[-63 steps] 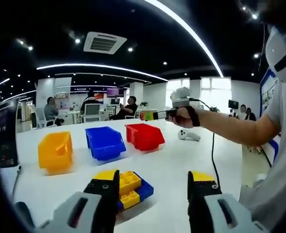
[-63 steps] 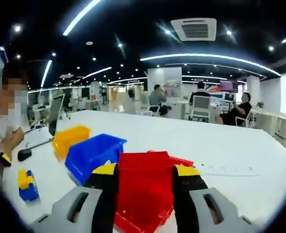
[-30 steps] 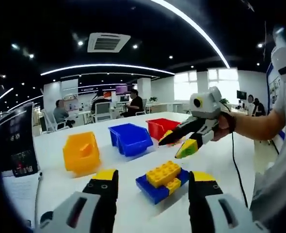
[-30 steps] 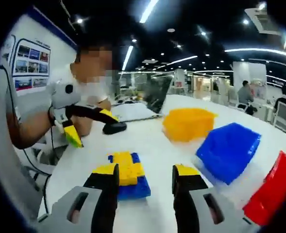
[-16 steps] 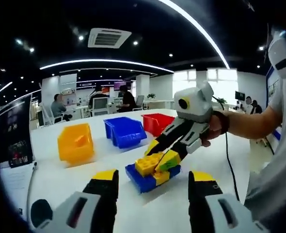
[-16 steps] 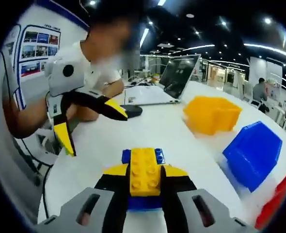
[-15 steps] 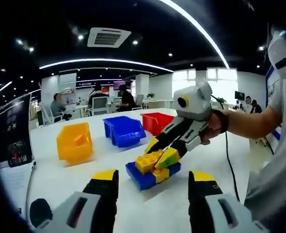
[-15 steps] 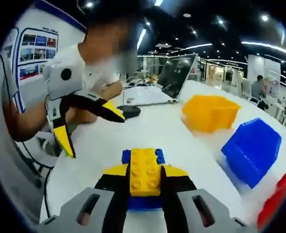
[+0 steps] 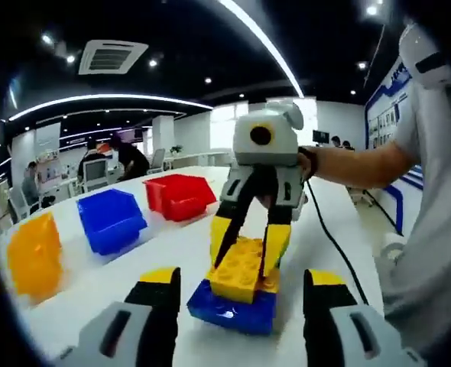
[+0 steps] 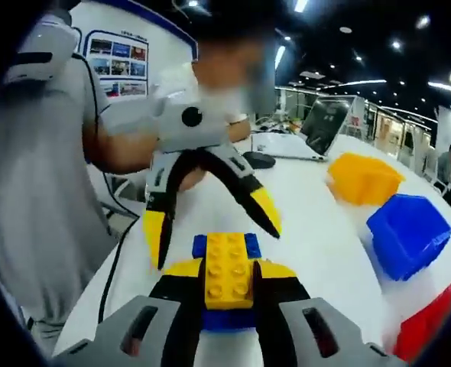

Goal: Take apart the toy blocks one by one and place each separated block into its matching bin, sorting the blocks by their type until all the connected pieces are disassembled and separated into the correct bins

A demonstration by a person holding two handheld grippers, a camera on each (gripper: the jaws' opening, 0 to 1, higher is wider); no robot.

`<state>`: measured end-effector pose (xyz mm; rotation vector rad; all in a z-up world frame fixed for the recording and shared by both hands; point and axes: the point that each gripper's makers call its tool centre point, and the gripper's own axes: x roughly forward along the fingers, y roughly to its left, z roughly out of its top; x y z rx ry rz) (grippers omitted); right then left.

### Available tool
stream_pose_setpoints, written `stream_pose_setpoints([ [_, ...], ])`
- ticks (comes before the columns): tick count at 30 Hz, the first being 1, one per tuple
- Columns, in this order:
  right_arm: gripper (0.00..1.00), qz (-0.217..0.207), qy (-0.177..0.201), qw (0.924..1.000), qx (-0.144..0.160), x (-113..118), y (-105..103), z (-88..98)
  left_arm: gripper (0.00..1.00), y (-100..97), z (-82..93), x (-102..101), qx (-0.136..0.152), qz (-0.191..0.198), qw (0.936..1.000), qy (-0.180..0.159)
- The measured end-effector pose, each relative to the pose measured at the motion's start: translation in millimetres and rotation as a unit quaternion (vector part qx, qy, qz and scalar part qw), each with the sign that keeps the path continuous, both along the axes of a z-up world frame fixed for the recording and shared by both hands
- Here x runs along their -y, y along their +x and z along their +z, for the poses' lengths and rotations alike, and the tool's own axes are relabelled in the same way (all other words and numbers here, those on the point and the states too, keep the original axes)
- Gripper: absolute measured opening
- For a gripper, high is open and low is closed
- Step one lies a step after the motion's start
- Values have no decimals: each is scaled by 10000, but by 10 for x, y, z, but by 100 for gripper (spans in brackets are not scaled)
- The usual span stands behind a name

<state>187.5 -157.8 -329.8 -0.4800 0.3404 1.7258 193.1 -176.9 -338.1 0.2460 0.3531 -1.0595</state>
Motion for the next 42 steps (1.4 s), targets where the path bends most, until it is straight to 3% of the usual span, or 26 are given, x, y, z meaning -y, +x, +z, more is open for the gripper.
stream_pose_setpoints([
  [4,26,87,-83,9999,32,38,-53,18,58,36,-168,112,-59,-245,9987,444],
  [9,26,70,-235,9993,276,22,-32,45,58,22,-179,123,-108,-277,9986,430],
  [12,26,149,-586,9978,273,14,-46,50,58,-1,-195,131,-126,-326,9981,499],
  [15,25,446,-874,9938,529,8,-89,56,57,-35,-239,114,-202,-524,9951,812],
  [21,24,408,-850,9932,680,35,-94,62,57,-29,-266,119,-272,-734,9910,1088],
  [25,23,273,-625,9922,1039,77,-82,53,57,-12,-273,125,-329,-870,9878,1248],
  [28,22,243,-404,9870,1538,91,-36,73,57,13,-271,127,-366,-930,9866,1288],
  [30,21,188,-395,9852,1656,114,-34,59,57,16,-271,136,-397,-976,9859,1302],
  [31,21,354,-342,9785,2001,101,-49,82,57,33,-283,142,-419,-975,9857,1311],
  [34,22,412,-503,9621,2650,105,-81,155,57,49,-301,159,-481,-994,9864,1217],
  [36,22,424,-496,9622,2645,122,-103,171,57,27,-304,164,-521,-1028,9861,1196],
  [40,23,493,-165,9457,3210,139,-81,241,57,34,-315,170,-489,-1029,9847,1317],
  [42,23,300,-24,9521,3043,173,-40,283,57,46,-327,153,-447,-1004,9851,1320],
])
